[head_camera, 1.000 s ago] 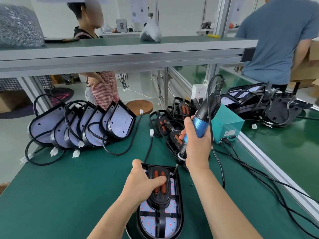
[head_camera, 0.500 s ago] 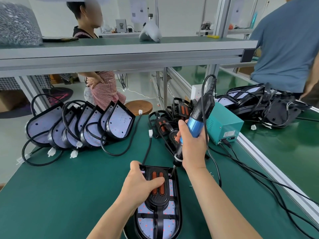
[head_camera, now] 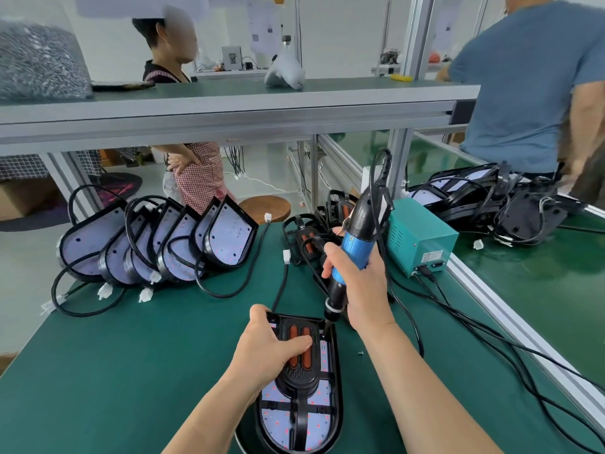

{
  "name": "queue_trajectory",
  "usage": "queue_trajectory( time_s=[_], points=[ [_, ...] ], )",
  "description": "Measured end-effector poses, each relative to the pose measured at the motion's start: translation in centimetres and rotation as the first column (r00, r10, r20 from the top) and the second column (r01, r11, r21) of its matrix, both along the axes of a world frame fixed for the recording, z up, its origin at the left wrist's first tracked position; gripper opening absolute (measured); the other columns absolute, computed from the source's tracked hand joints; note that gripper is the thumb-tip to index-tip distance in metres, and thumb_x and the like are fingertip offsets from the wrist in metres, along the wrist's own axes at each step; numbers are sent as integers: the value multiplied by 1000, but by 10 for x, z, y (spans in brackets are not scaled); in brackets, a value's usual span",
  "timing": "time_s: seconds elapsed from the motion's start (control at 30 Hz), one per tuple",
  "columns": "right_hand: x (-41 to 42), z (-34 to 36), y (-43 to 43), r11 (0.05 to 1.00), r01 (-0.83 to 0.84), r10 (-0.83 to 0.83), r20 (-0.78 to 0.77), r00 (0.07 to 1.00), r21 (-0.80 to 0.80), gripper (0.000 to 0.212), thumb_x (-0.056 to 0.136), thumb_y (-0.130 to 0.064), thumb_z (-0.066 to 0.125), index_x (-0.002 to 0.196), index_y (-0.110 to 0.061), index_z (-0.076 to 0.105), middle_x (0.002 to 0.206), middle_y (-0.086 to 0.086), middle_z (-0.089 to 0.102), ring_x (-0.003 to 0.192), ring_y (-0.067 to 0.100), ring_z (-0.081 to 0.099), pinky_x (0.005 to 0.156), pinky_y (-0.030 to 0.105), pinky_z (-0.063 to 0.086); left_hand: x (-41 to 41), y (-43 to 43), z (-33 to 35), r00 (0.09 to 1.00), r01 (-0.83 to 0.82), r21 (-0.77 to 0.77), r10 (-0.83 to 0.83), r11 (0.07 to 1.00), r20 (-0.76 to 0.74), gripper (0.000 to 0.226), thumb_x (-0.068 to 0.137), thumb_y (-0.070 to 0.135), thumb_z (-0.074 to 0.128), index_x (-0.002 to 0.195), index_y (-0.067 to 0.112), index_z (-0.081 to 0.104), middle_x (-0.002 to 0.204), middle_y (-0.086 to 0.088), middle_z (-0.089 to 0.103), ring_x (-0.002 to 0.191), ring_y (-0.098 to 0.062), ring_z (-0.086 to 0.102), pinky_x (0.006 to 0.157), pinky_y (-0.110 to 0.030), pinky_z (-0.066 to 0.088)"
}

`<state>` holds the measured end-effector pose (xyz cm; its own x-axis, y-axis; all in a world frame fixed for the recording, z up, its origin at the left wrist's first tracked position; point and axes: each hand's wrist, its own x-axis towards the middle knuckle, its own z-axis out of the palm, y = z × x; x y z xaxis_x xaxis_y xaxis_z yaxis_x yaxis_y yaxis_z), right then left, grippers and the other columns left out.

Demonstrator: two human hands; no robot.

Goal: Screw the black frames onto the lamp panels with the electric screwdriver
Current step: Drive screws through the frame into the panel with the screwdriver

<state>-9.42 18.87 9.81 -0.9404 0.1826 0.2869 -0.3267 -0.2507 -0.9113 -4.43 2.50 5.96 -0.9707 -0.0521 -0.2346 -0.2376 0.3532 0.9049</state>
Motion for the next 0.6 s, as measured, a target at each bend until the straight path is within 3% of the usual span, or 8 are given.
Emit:
queue_trajectory(
  time_s=[0.1, 0.23, 0.33, 0.47, 0.53, 0.6],
  points=[
    [5, 8, 0, 998, -70, 70, -49, 996, 3, 14, 75, -40, 77, 85, -46, 69, 65, -1, 59, 63, 14, 56, 68, 25, 51, 1, 0, 3, 1000, -1, -6, 1, 1000, 5, 67, 56, 41, 85, 102, 22, 41, 99, -6, 71, 92, -28, 71, 83, -51, 59],
    [6, 27, 10, 990, -53, 37, -117, 992, -134, 21, 81, -23, 76, 99, -32, 71, 66, -1, 58, 59, 14, 54, 62, 21, 50, 2, 1, 7, 999, 20, 7, -20, 1000, 25, 68, 55, 42, 85, 102, 26, 39, 103, -11, 70, 94, -34, 71, 83, -52, 59],
    [11, 39, 31, 972, 40, -68, -114, 991, -231, 28, 79, -24, 80, 101, -18, 63, 68, 0, 60, 58, 14, 56, 60, 22, 51, 2, 1, 8, 999, 19, 22, -19, 1000, 31, 69, 54, 41, 85, 102, 26, 38, 104, -16, 70, 95, -37, 71, 82, -54, 59],
    [27, 26, 65, 884, 205, -228, -3, 974, -421, 15, 84, -21, 77, 92, -24, 64, 68, -5, 60, 58, 11, 58, 60, 23, 53, 1, -1, 2, 999, 29, 2, -29, 1000, 34, 70, 66, 36, 89, 113, 21, 39, 109, -16, 69, 96, -35, 71, 88, -54, 57],
    [35, 11, 80, 819, 279, -256, 116, 960, -501, 16, 89, -22, 75, 96, -23, 60, 65, -6, 59, 56, 8, 57, 58, 20, 51, 1, -1, 1, 999, 49, -157, -46, 986, 20, 78, 72, 45, 85, 129, 18, 38, 124, -8, 60, 107, -27, 63, 96, -45, 52],
    [43, -3, 94, 758, 346, -276, 209, 938, -553, 17, 91, -26, 74, 98, -21, 60, 64, -7, 59, 54, 7, 56, 56, 19, 50, 3, 2, 3, 996, 22, -514, -61, 857, -59, 103, 73, 64, 75, 148, 16, 24, 139, -6, 42, 123, -26, 49, 101, -40, 44]
  ],
)
